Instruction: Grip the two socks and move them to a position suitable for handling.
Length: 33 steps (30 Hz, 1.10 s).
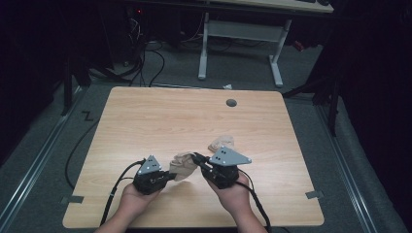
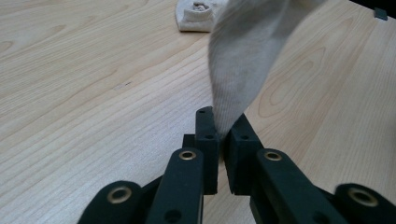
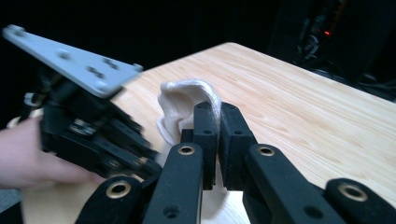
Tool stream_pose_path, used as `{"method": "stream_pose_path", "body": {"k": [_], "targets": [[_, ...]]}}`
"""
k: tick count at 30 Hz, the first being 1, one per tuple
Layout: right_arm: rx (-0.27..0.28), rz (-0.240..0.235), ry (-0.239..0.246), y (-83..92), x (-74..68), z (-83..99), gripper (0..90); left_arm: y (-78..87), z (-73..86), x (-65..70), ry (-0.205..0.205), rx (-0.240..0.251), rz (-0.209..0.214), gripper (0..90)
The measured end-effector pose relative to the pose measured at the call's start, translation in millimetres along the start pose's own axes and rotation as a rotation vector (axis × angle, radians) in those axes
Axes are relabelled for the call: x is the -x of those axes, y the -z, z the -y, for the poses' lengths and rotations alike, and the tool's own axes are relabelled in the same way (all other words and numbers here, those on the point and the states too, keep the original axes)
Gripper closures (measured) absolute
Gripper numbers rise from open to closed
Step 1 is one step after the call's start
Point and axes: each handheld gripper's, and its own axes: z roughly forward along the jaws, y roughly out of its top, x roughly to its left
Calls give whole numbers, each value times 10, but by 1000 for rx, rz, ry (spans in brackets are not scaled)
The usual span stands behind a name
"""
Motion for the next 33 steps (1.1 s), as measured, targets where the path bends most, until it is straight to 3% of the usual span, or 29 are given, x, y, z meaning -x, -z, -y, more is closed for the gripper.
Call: {"method": "stream_pose_path", "body": {"k": [3,5,12,16,18,20,22,23,25,29,31,32,33], "targets": [[-31,37,-7,-13,83,77,869,25,7,-1,-3,-6,16,860],[-87,75,-3,-42,165,200,869,57,20,22,-16,-22,35,860],[-186,99,-6,-89,254,474,870,122,33,83,-25,-44,57,856],[-257,105,-30,-174,323,667,869,107,55,59,-9,-65,42,849],[-310,103,-54,-247,368,797,861,105,74,7,15,-79,-3,812],[-323,102,-57,-266,374,825,846,106,83,-18,24,-89,-26,797],[-360,108,-66,-314,386,893,780,118,83,-24,32,-84,-50,753],[-363,119,-72,-312,396,915,710,124,74,-8,30,-77,-48,718],[-341,135,-68,-278,401,893,673,113,40,93,-9,-73,-34,708],[-299,156,-61,-234,426,846,677,35,47,223,-53,-108,10,737],[-286,140,-59,-271,468,827,752,-39,75,292,-97,-163,39,812],[-286,140,-59,-271,468,827,752,-39,75,292,-97,-163,39,826],[-315,129,-58,-351,497,834,834,-79,102,313,-112,-199,44,836]]}}
